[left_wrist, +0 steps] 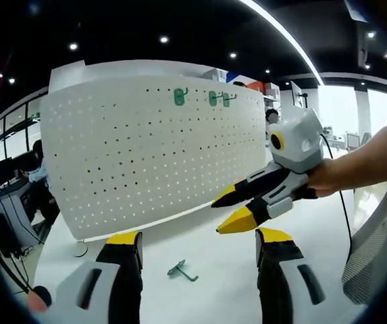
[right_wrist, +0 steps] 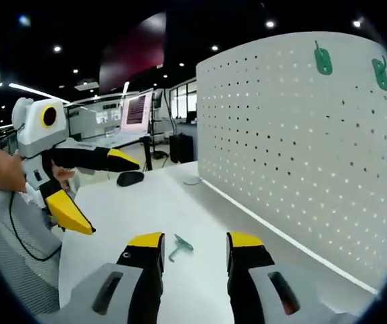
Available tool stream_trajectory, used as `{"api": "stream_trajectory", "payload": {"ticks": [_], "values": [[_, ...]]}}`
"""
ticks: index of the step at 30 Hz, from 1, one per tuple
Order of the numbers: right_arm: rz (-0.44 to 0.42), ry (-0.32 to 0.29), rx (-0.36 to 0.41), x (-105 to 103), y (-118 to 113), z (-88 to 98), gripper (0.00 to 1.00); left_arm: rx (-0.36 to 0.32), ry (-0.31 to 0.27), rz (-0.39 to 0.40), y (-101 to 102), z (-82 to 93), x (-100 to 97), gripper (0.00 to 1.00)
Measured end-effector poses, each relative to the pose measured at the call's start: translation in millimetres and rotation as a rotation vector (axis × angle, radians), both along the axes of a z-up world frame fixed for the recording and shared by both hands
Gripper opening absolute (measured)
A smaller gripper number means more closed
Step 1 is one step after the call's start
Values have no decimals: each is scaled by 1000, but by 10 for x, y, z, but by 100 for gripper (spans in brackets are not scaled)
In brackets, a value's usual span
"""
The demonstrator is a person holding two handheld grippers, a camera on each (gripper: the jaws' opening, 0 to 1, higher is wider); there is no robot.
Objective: Insert the hook assembly into the mounting plate slot until the hook locks in place.
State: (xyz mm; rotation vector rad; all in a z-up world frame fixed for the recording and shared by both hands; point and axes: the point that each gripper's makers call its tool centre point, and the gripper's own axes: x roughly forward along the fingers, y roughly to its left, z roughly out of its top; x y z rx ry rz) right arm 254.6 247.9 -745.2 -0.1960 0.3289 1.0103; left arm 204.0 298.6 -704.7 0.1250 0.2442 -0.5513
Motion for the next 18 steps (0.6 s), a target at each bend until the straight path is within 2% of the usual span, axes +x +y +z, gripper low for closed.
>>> {"api": "stream_trajectory", "payload": {"ticks": [5, 15, 18], "values": [[8, 35, -32, 48, 57, -193, 34, 26, -2, -21, -52, -40, -18, 70], [44, 63, -71, 103, 206, -422, 29, 34, 19, -26, -60, -106, -31, 71], [55, 73, -81, 111, 255, -490, 29, 36, 40, -18, -33, -154, -29, 71]]}}
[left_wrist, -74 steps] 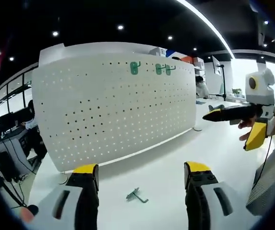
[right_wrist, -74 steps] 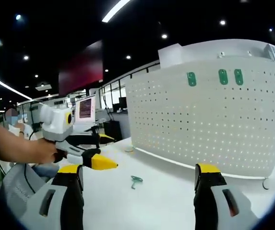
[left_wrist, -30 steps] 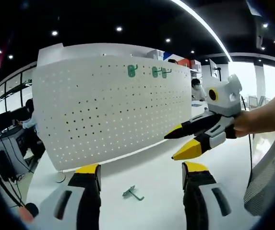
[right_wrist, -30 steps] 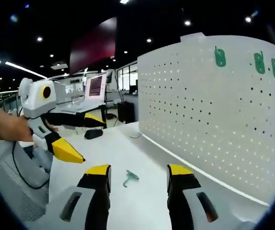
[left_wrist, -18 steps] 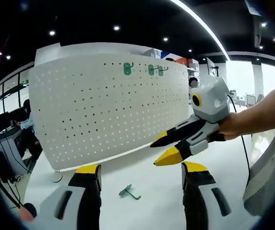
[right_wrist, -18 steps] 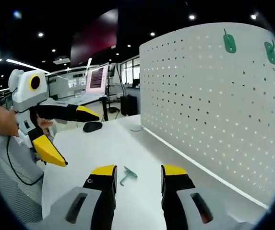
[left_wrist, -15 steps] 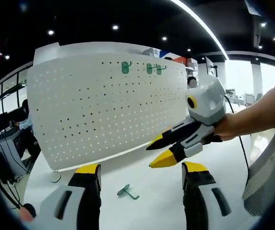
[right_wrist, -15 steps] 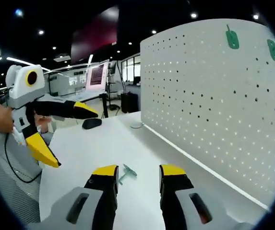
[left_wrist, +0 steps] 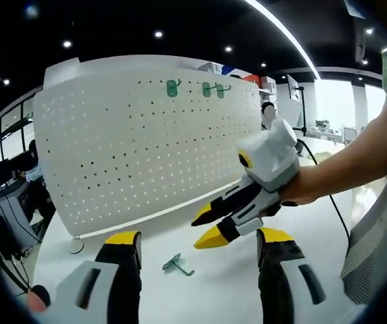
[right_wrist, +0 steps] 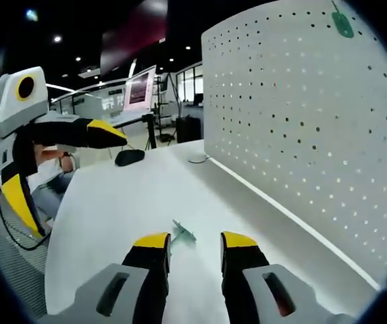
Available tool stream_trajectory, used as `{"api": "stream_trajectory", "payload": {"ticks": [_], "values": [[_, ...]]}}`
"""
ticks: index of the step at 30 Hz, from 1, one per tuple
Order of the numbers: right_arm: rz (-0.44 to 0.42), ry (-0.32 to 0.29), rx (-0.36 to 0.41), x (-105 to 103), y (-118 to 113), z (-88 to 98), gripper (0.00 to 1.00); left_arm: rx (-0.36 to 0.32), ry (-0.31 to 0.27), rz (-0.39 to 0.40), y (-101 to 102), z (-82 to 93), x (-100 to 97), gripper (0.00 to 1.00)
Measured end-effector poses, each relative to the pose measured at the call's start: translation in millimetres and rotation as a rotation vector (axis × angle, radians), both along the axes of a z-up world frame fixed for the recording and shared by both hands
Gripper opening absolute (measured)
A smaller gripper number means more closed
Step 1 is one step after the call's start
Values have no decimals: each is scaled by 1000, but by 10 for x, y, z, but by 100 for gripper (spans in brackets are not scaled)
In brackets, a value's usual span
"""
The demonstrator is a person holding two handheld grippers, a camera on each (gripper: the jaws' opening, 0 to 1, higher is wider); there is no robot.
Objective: Insert the hook assembly into the mounting plate slot until the hook locks in place.
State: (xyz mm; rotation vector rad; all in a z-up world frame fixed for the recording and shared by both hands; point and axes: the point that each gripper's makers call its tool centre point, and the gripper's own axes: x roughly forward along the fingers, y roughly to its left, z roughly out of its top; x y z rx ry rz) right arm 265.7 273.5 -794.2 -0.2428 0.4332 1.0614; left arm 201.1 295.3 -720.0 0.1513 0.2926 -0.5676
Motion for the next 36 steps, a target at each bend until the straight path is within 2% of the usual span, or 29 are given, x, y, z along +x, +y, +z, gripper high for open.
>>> {"api": "stream_trajectory", "payload": {"ticks": [8, 11, 15, 28, 36], "values": [[22, 16, -9, 42, 91, -99, 27, 16, 47, 27, 84, -104, 25, 72], [35, 20, -18, 58, 126, -146, 25, 31, 87, 31, 110, -199, 21, 72], [46, 28, -23, 82, 160, -198, 23, 33, 91, 30, 114, -206, 17, 72], [82, 39, -48, 102, 243, -342, 18, 45, 157, 44, 173, -365, 24, 72], [109, 21, -67, 101, 279, -373, 13, 41, 176, 43, 182, -399, 24, 71]]}}
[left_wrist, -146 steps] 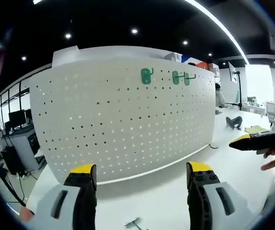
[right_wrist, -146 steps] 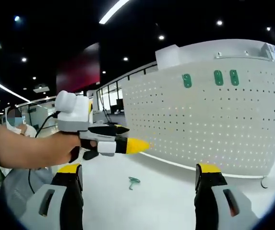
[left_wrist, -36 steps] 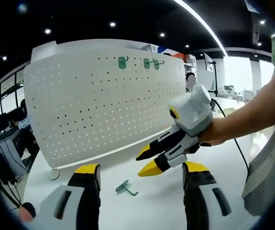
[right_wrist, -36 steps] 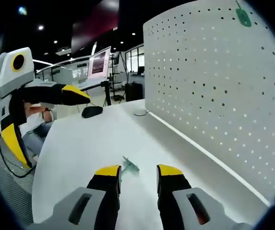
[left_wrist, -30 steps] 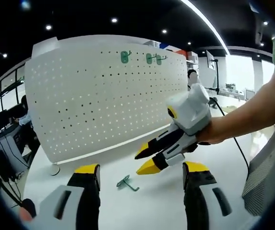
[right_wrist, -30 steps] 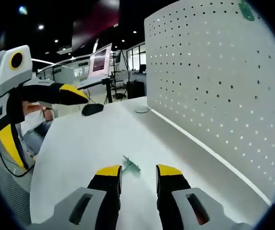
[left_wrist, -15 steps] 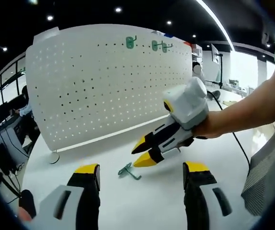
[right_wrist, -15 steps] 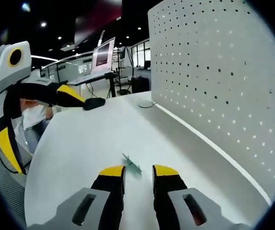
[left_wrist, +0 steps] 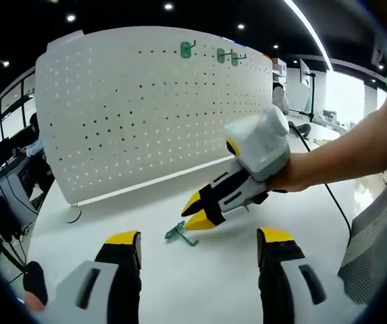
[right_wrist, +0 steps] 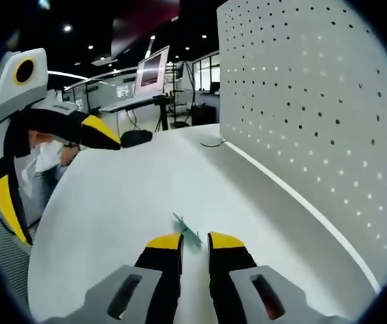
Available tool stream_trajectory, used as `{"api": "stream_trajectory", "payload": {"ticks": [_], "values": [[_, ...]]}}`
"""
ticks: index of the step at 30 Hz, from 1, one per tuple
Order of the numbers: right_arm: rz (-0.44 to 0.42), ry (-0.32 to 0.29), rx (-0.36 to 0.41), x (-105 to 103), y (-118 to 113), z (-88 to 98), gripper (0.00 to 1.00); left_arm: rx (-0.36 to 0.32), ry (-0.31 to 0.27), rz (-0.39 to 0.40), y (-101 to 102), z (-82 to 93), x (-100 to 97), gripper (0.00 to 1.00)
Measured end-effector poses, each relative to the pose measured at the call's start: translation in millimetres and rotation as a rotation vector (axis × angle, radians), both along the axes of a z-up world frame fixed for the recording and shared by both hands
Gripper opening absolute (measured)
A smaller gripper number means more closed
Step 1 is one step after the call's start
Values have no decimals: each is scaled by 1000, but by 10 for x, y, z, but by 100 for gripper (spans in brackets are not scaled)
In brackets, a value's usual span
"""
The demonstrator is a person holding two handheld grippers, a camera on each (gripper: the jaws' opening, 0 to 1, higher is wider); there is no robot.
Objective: Insert the hook assembly into the mounting plate slot until the hook locks in place.
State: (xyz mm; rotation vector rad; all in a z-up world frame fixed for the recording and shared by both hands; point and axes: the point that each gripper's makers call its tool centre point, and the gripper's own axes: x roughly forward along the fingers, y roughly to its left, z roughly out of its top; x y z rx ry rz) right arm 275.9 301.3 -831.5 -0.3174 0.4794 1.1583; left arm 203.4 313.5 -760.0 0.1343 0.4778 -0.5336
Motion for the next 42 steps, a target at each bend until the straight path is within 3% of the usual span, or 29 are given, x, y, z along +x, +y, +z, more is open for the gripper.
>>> {"api": "stream_trajectory", "payload": {"ticks": [29, 42], "values": [[73, -43, -51, -90, 42, -71, 1, -3, 4, -4, -10, -9, -5, 68], [74, -22, -36, -197, -191, 82, 0, 3, 1, -24, -56, -2, -20, 66]]}}
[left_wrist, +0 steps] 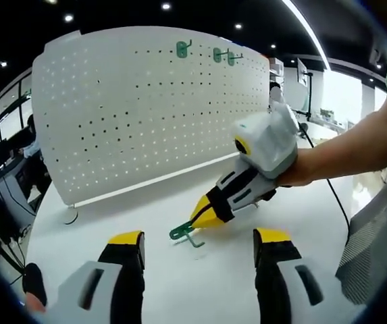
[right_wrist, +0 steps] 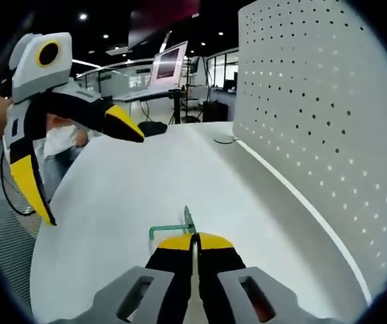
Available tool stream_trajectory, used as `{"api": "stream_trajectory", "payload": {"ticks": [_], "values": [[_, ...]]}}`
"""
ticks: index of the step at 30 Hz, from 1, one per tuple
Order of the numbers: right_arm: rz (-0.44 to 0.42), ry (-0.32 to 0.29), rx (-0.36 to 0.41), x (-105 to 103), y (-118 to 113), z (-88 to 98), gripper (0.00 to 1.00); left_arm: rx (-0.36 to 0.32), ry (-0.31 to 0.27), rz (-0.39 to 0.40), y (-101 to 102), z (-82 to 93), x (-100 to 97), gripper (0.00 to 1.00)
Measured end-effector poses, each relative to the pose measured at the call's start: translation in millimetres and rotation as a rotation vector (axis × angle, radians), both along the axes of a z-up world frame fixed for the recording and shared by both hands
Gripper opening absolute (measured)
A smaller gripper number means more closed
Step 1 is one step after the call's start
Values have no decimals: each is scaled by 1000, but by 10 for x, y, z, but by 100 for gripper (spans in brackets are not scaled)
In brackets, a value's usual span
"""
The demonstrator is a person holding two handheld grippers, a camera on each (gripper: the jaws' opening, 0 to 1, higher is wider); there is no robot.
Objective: Insert the hook assembly into the mounting plate slot until the hook locks in place.
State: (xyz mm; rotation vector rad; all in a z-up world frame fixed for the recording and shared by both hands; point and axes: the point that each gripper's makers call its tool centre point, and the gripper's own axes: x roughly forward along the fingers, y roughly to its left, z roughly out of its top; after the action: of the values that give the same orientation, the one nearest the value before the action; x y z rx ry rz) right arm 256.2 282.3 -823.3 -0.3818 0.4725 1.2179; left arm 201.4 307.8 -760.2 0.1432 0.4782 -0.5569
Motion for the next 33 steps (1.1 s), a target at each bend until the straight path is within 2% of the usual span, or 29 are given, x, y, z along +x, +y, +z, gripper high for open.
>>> {"api": "stream_trajectory", "payload": {"ticks": [11, 16, 22, 26, 28, 31, 33], "values": [[-17, 41, 18, -177, -209, 184, 0, 36, -17, -62, -128, 9, -60, 63], [-33, 61, 13, -225, -278, 231, 0, 203, -122, -171, -237, 64, -111, 60], [-50, 63, 10, -254, -337, 308, 0, 338, -171, -263, -358, 11, -193, 60], [-51, 71, 9, -311, -360, 381, 0, 404, -217, -301, -410, 34, -210, 59], [-55, 92, 3, -342, -382, 392, 0, 458, -249, -333, -433, 51, -216, 56], [-58, 104, -2, -377, -402, 420, 0, 576, -313, -386, -453, 88, -218, 51], [-60, 121, -1, -417, -404, 449, 0, 529, -307, -393, -512, 108, -248, 47]]}}
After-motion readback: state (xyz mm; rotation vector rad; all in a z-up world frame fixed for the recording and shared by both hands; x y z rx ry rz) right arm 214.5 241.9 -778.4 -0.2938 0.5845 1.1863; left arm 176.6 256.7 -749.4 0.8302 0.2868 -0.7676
